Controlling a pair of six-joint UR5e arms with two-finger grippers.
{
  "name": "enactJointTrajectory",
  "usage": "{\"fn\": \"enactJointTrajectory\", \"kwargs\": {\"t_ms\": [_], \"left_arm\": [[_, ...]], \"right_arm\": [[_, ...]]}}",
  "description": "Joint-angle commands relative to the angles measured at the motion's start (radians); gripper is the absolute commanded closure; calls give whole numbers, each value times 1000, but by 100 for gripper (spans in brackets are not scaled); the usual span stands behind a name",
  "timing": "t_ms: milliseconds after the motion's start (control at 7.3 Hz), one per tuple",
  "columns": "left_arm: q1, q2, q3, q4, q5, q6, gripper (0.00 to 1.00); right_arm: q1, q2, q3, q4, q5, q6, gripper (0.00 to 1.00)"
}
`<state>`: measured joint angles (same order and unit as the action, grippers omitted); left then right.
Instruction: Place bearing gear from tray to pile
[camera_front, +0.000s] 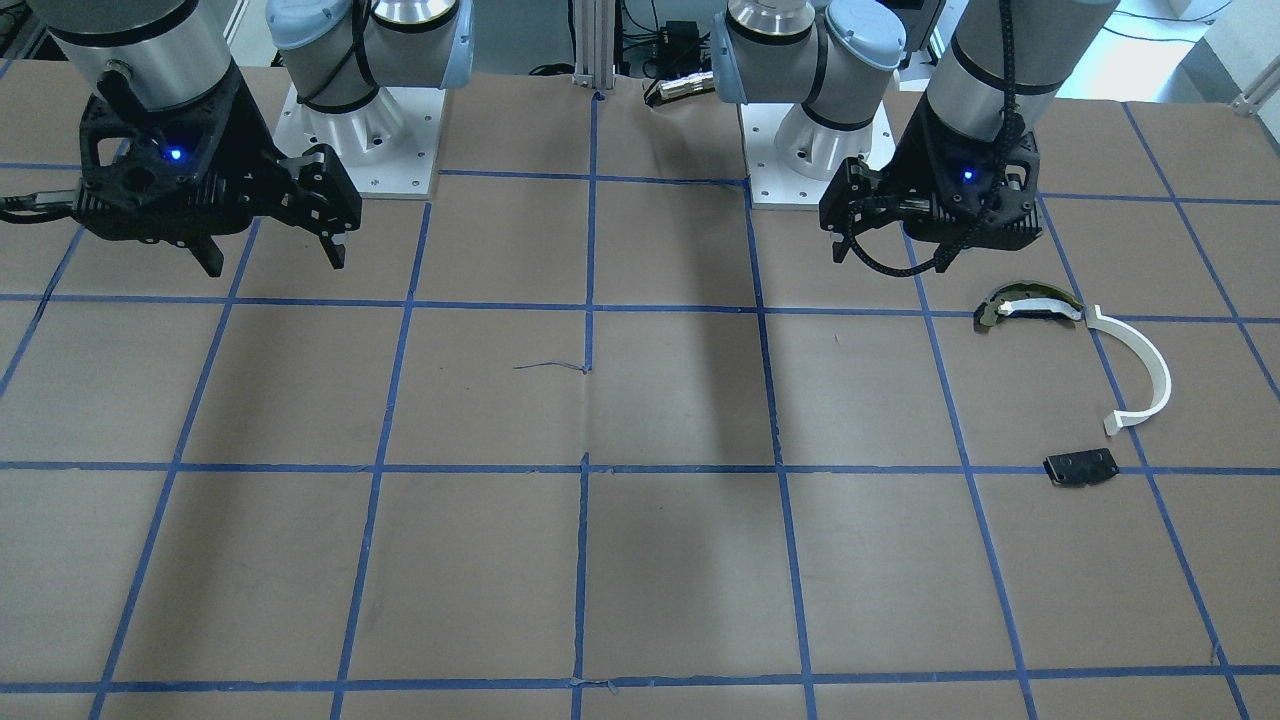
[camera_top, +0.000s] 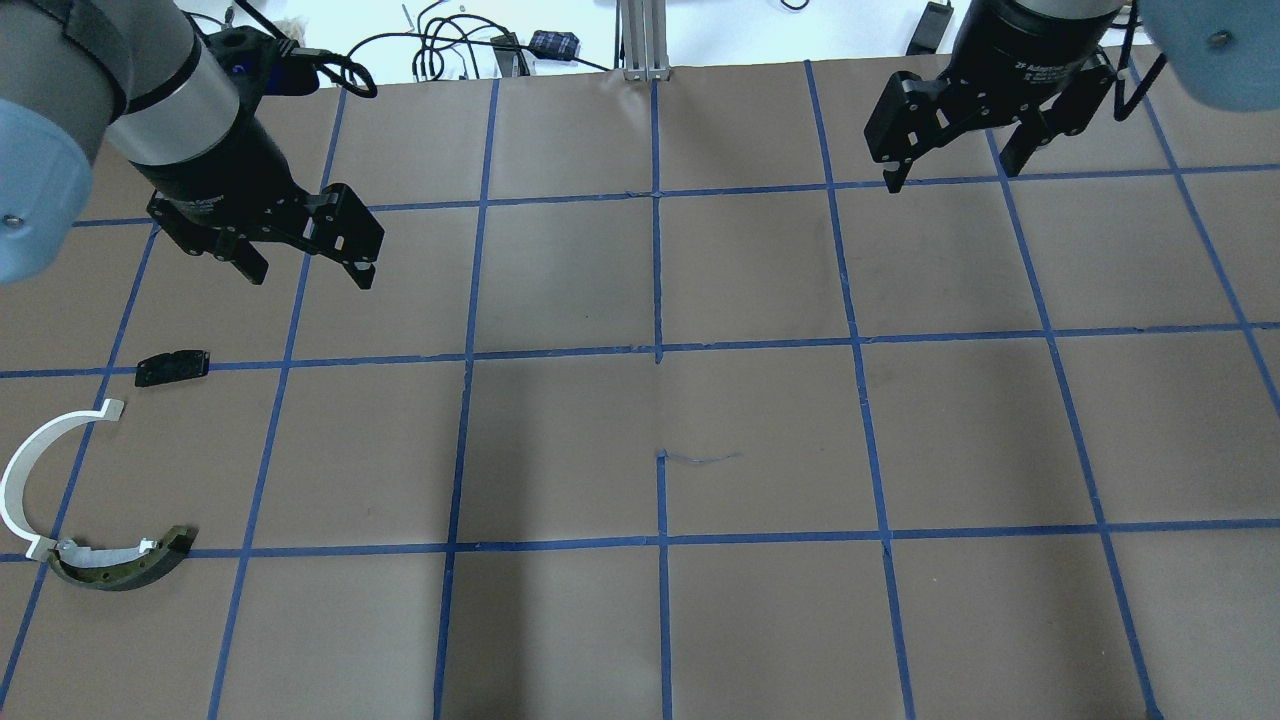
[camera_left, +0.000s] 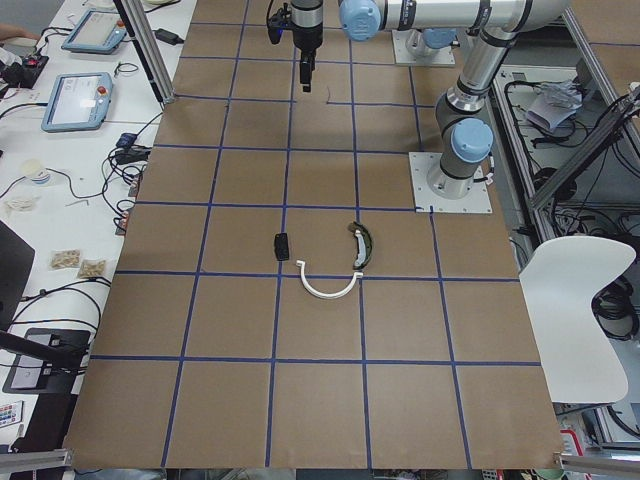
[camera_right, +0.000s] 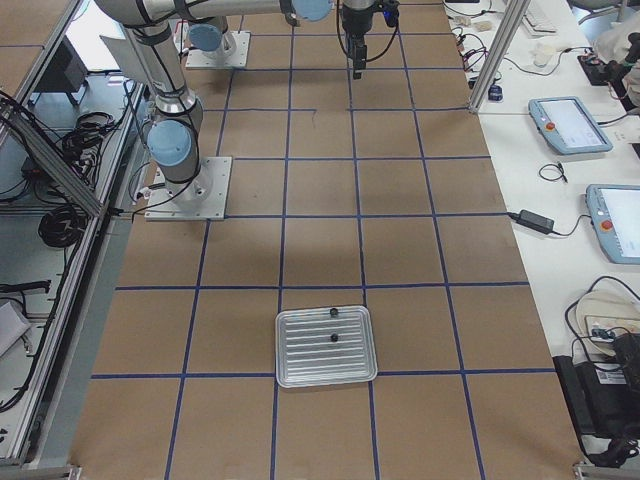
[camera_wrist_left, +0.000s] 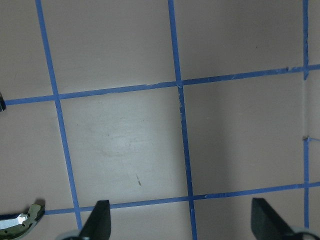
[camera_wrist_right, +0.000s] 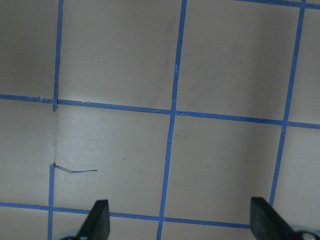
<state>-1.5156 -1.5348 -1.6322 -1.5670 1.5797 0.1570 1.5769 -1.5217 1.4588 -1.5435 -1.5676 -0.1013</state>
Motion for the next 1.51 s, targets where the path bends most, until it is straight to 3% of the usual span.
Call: {"fn": "enactJointTrajectory", "kwargs": {"t_ms": [0,411,685,1234,1371], "left_arm": [[0,1,0,4,2,1,0],[0,-2,0,4,0,1,0],[0,-2,0,4,2,3,0],[2,1,2,18,-1,1,0],[0,-1,2,19,-4,1,0]], "right_arm": [[0,0,0,-1,0,0,0],[-17,3,-8,-1,-3,-29,0],[-143,0,-14,17,-28,-183,0],[-510,58,-15,-1,-26,-844,0],[-578,102,-12,-83,-28,-1012,0]]}}
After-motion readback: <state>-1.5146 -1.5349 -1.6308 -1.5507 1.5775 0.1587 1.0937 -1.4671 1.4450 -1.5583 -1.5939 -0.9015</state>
